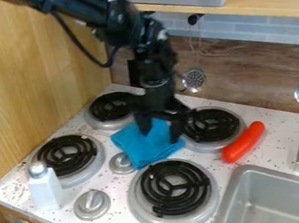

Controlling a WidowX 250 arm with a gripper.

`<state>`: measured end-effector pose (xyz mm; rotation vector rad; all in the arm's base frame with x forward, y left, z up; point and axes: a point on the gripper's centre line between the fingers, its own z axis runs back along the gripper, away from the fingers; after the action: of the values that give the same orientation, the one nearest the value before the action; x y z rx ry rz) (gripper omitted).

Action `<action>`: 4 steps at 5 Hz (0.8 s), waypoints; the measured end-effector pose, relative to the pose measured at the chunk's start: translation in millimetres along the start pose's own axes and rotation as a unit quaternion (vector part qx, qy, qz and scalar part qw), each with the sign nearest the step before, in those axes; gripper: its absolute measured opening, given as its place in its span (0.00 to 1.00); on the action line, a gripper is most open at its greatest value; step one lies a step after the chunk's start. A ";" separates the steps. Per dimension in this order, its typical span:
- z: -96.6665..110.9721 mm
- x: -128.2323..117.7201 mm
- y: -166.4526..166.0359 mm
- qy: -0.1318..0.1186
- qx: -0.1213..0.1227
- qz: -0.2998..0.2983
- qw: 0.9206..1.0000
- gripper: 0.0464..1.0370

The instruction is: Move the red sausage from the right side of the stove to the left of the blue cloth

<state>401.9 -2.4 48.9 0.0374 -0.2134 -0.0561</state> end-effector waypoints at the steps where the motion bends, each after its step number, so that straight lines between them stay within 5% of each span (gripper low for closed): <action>1: 11.9 -4.5 -17.2 -0.030 0.011 -0.046 0.998 0.96; 3: 21.3 7.6 -68.2 -0.100 -0.001 -0.120 0.988 0.96; 4: 5.3 26.9 -80.8 -0.112 -0.007 -0.120 0.986 0.96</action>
<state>422.8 -84.8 56.3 0.0433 -0.4333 -0.3026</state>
